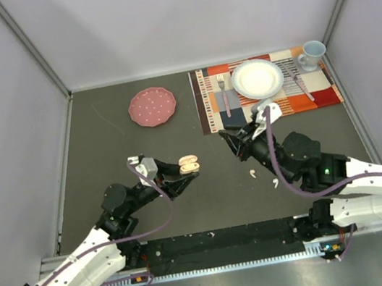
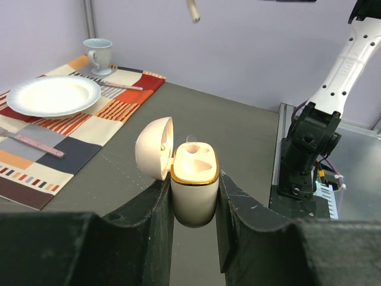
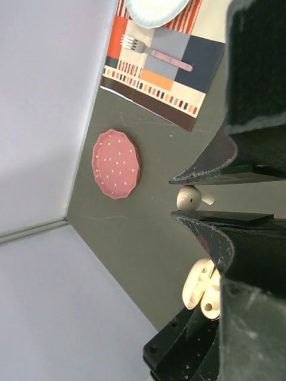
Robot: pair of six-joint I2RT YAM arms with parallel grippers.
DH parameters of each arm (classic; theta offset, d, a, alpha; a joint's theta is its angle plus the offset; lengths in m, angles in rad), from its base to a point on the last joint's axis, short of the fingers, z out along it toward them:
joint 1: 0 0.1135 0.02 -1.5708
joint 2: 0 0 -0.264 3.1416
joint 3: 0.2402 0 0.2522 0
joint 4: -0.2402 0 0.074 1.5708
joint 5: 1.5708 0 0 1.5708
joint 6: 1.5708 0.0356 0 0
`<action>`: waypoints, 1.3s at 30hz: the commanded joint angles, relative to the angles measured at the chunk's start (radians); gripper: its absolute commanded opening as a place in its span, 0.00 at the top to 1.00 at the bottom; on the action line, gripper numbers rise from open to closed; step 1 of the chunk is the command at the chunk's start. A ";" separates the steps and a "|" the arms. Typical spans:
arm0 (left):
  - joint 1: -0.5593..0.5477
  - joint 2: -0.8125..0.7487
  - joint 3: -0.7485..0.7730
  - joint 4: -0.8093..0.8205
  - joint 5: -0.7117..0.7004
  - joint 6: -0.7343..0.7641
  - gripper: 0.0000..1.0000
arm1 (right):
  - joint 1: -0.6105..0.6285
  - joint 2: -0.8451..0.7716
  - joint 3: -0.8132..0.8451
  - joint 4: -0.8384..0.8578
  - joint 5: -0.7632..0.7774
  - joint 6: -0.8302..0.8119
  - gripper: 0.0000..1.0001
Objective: Insert the wireless bluetooth earbuds into the charging case
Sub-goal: Insert the right earbud into the right side groove of the charging case.
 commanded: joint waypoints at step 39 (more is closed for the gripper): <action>-0.003 -0.064 -0.002 0.155 -0.037 0.114 1.00 | 0.120 0.167 0.078 0.220 -0.326 -0.077 1.00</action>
